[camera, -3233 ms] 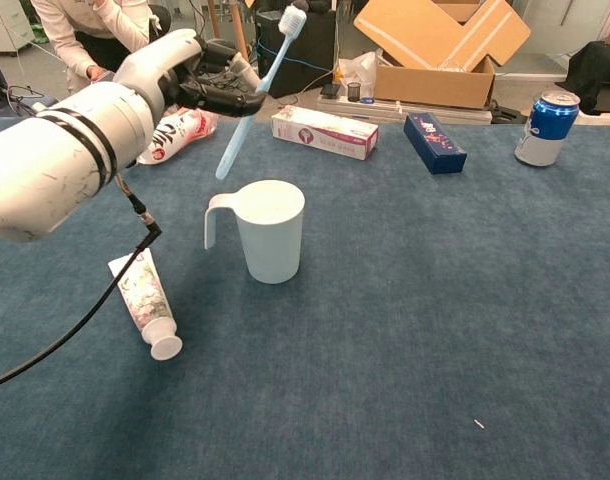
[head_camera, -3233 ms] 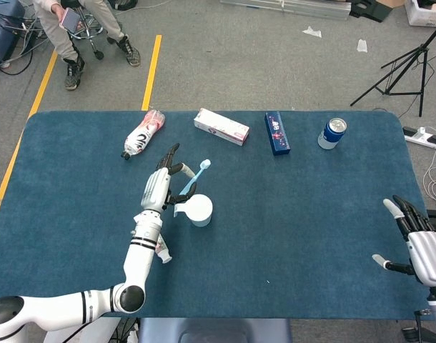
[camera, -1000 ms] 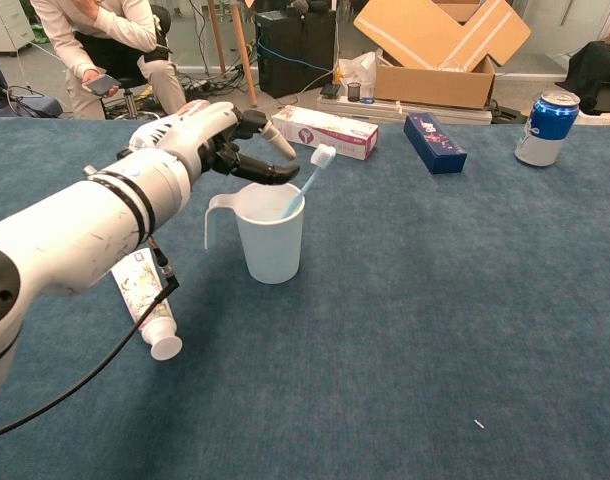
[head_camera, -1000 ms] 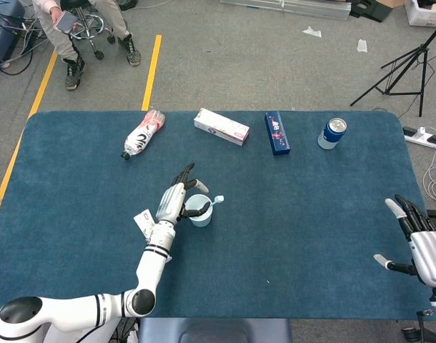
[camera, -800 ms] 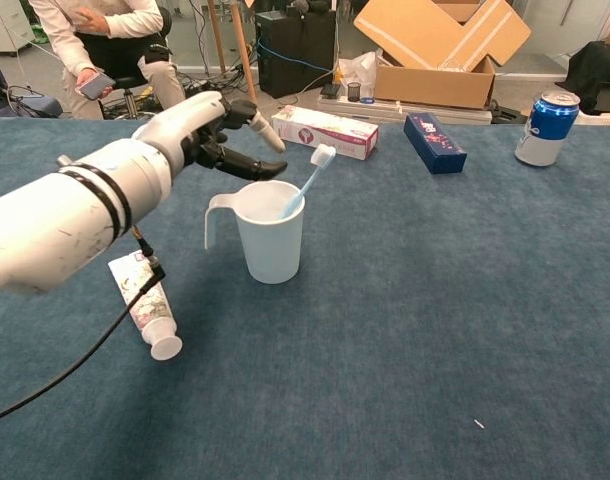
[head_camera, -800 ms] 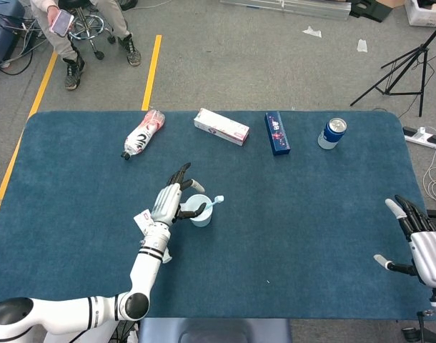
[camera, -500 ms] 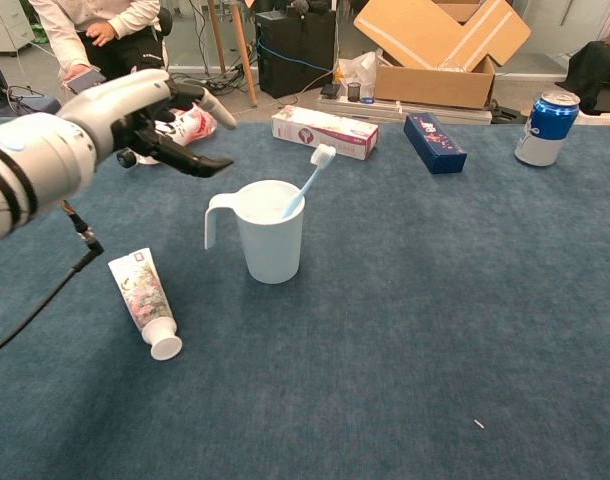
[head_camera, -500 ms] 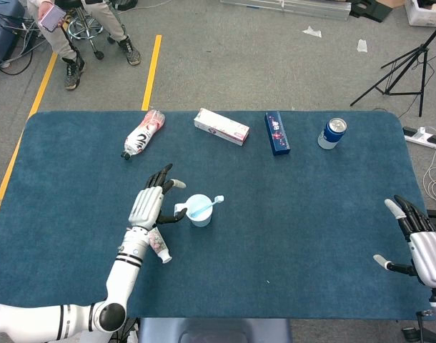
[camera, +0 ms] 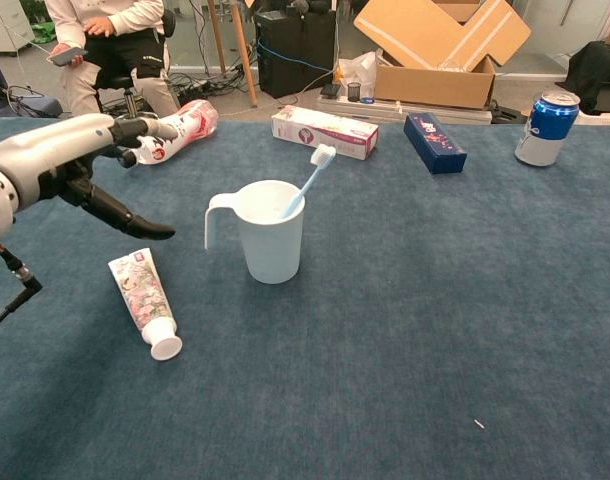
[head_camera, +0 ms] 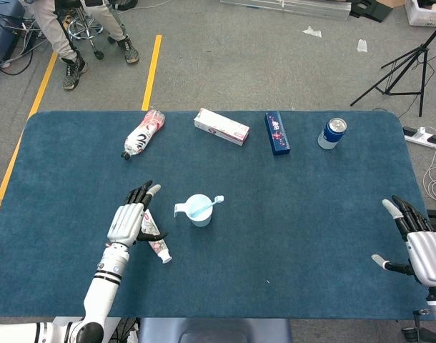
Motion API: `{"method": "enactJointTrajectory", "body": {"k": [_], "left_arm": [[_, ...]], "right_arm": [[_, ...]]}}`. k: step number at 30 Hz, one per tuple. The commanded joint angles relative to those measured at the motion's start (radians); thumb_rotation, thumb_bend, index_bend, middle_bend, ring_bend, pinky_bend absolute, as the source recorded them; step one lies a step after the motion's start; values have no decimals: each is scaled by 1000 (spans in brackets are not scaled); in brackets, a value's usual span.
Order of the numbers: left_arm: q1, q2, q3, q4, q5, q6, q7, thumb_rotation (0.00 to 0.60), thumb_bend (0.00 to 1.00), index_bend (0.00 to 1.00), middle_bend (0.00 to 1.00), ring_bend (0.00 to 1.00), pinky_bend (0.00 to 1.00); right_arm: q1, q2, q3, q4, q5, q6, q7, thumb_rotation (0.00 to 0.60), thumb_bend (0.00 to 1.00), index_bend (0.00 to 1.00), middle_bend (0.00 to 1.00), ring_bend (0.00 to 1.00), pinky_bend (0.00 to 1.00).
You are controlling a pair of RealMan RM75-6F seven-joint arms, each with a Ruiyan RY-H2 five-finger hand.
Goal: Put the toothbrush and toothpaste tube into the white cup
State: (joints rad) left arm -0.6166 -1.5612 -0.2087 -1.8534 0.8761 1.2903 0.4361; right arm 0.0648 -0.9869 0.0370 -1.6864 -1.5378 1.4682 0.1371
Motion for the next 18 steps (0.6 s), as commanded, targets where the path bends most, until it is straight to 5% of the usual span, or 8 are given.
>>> {"method": "enactJointTrajectory", "body": {"k": [1, 18], "left_arm": [[6, -16, 17, 16, -2, -11, 1, 600, 59, 0, 0, 0, 0], [-2, -146, 36, 195, -54, -98, -8, 600, 40, 0, 0, 0, 0]], "right_arm": [[-2, 2, 0, -1, -1, 3, 5, 600, 0, 0, 0, 0, 150], [-3, 12, 1, -1, 0, 4, 21, 600, 0, 0, 0, 0, 150]]}}
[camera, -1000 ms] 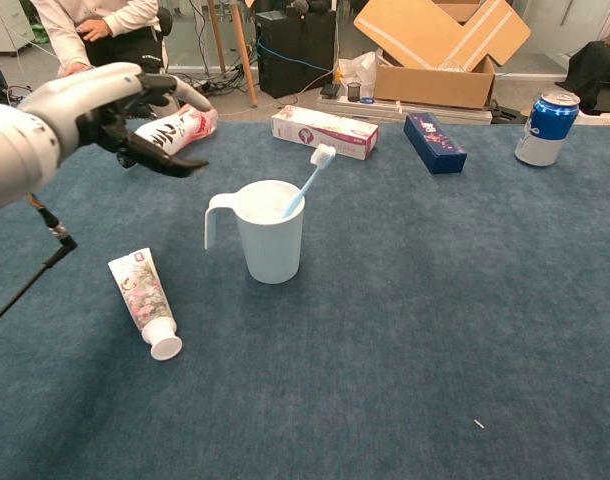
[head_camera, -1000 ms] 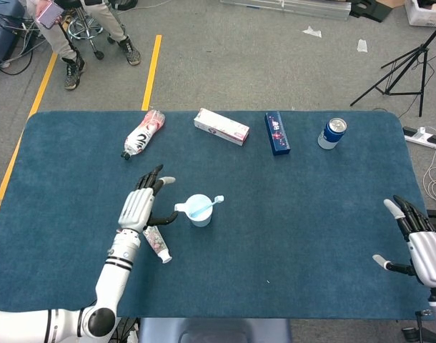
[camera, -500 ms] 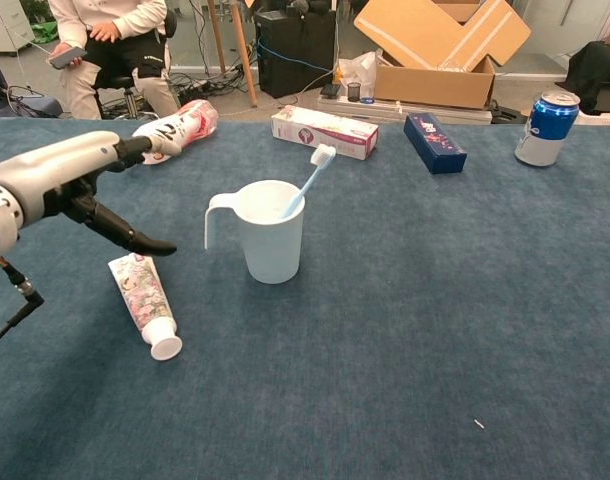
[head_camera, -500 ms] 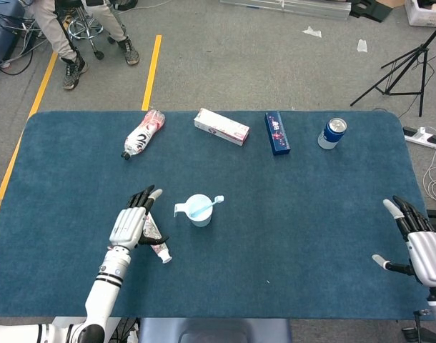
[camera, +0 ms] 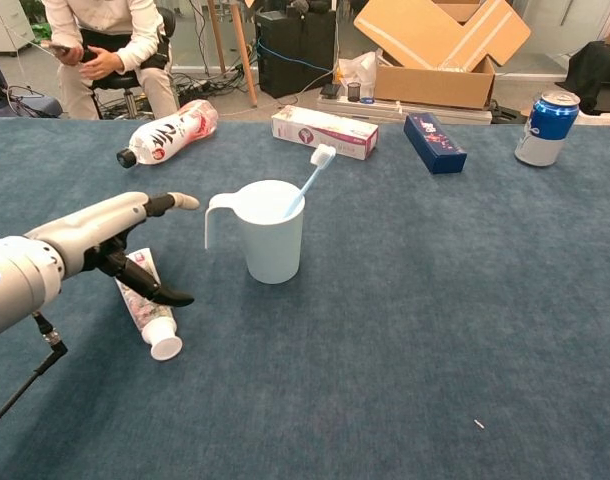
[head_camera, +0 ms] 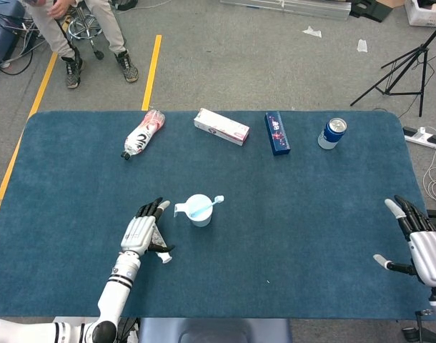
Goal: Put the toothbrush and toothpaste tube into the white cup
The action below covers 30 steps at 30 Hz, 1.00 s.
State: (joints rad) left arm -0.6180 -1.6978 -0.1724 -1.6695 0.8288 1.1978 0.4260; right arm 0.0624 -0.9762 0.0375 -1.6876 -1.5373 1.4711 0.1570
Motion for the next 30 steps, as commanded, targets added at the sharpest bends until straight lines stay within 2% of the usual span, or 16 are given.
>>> {"method": "enactJointTrajectory", "body": {"k": [1, 15, 30], "left_arm": [[0, -14, 0, 17, -9, -8, 3, 600, 40, 0, 0, 0, 0], [6, -34, 9, 42, -25, -21, 39, 600, 40, 0, 0, 0, 0], [24, -12, 49, 52, -21, -8, 108, 600, 40, 0, 0, 0, 0]], "right_arm": [[-1, 2, 0, 0, -1, 2, 3, 600, 0, 0, 0, 0, 150], [-2, 2, -1, 0, -3, 3, 2, 600, 0, 0, 0, 0, 150], [-3, 2, -1, 1, -6, 7, 5, 600, 0, 0, 0, 0, 150]]}}
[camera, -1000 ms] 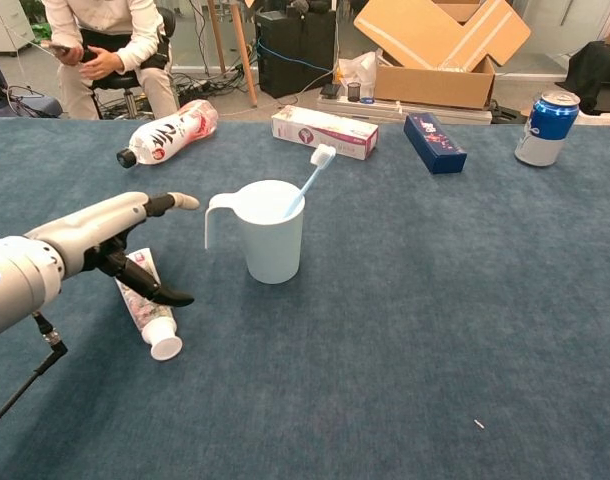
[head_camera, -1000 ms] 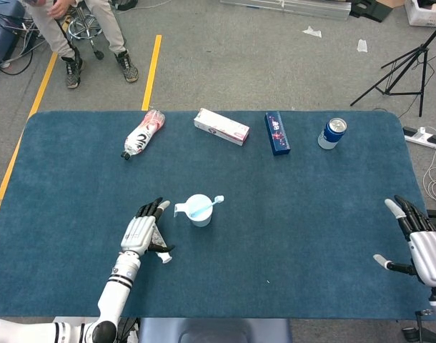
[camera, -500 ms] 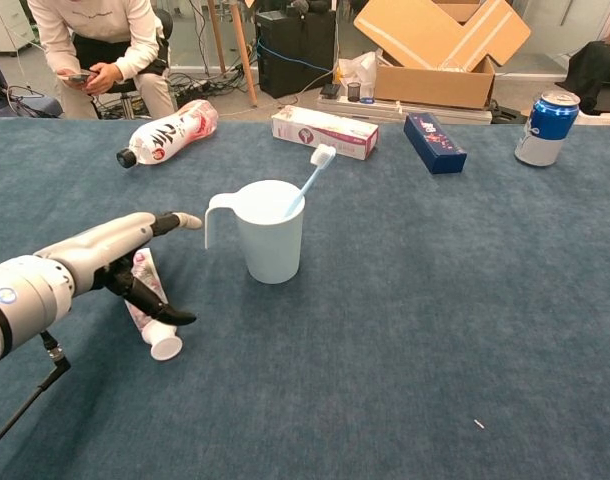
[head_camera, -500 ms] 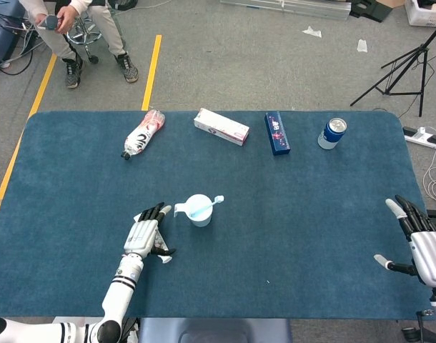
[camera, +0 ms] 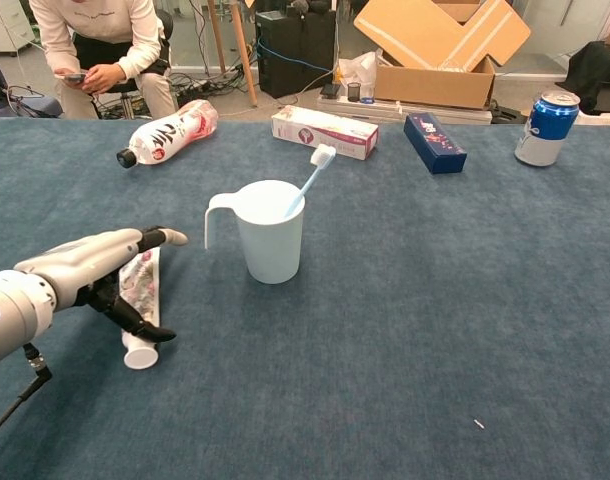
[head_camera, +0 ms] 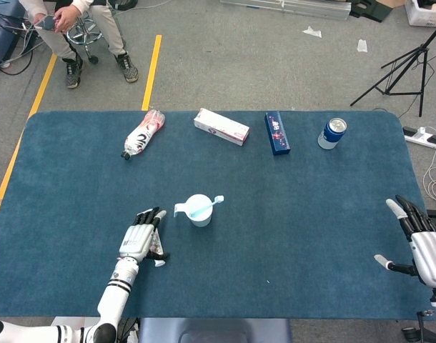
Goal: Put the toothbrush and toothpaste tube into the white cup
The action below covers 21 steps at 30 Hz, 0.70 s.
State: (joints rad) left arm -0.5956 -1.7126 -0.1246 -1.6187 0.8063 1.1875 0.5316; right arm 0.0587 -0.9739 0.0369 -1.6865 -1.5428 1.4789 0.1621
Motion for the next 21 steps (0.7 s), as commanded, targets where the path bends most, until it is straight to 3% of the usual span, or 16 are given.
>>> {"method": "enactJointTrajectory", "body": {"k": [1, 21], "left_arm": [[4, 6, 2, 0, 2, 4, 5, 600, 40, 0, 0, 0, 0], [52, 81, 20, 18, 26, 49, 49, 600, 40, 0, 0, 0, 0]], "right_arm": [[0, 0, 0, 1, 0, -1, -1, 600, 0, 0, 0, 0, 150], [2, -5, -2, -2, 0, -7, -13, 600, 0, 0, 0, 0, 150]]}}
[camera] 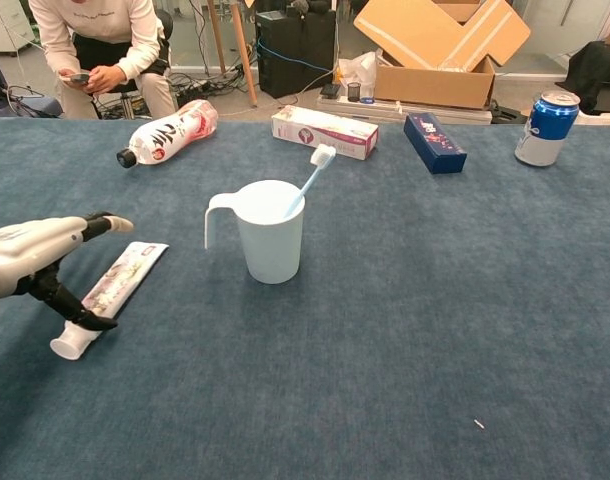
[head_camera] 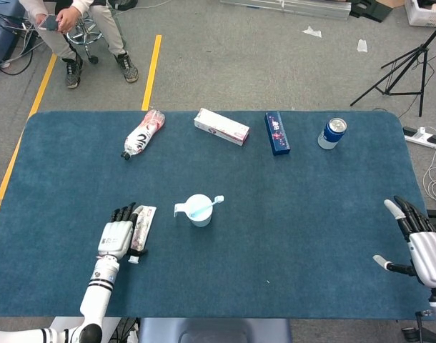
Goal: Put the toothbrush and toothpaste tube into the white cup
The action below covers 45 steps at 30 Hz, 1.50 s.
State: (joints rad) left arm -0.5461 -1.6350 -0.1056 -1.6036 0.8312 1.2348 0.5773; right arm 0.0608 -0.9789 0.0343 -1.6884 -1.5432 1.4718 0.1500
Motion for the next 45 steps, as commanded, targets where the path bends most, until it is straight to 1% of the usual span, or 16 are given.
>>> {"method": "enactJointTrajectory", "body": {"k": [1, 10, 20, 24, 28, 30, 32, 33, 36, 40, 45], "left_arm": [[4, 6, 1, 5, 1, 3, 6, 600, 41, 0, 0, 0, 0], [24, 29, 3, 54, 1, 14, 24, 600, 40, 0, 0, 0, 0], [37, 52, -31, 109, -46, -2, 23, 600, 41, 0, 0, 0, 0], [42, 69, -47, 71, -65, -15, 9, 600, 41, 0, 0, 0, 0], [39, 88, -93, 0, -95, -37, -36, 600, 40, 0, 0, 0, 0], [34, 91, -118, -21, -111, -48, -60, 600, 40, 31, 0, 0, 0], [24, 94, -145, -39, -139, -73, -85, 600, 40, 125, 0, 0, 0], [17, 98, -156, -46, -160, -91, -91, 600, 40, 150, 0, 0, 0], [-2, 102, -172, -51, -207, -123, -91, 600, 40, 221, 0, 0, 0], [-28, 92, -156, -35, -241, -134, -57, 600, 40, 253, 0, 0, 0], [-44, 64, -132, -5, -231, -113, -35, 600, 40, 276, 0, 0, 0]], "right_arm": [[0, 0, 1, 0, 1, 0, -1, 600, 0, 0, 0, 0, 150], [1, 0, 2, -1, 4, -1, 0, 600, 0, 0, 0, 0, 150], [3, -2, 2, 0, 8, -7, -4, 600, 0, 0, 0, 0, 150], [4, -2, 2, 0, 9, -9, -5, 600, 0, 0, 0, 0, 150], [5, -4, 2, 0, 10, -11, -7, 600, 0, 0, 0, 0, 150], [5, -4, 2, 0, 10, -11, -8, 600, 0, 0, 0, 0, 150], [5, -4, 2, 0, 10, -12, -8, 600, 0, 0, 0, 0, 150], [5, -4, 2, 0, 10, -12, -8, 600, 0, 0, 0, 0, 150], [5, -3, 3, 0, 11, -11, -7, 600, 0, 0, 0, 0, 150], [4, -2, 3, 0, 12, -10, -5, 600, 0, 0, 0, 0, 150], [4, -1, 4, 0, 11, -8, -3, 600, 0, 0, 0, 0, 150]]}}
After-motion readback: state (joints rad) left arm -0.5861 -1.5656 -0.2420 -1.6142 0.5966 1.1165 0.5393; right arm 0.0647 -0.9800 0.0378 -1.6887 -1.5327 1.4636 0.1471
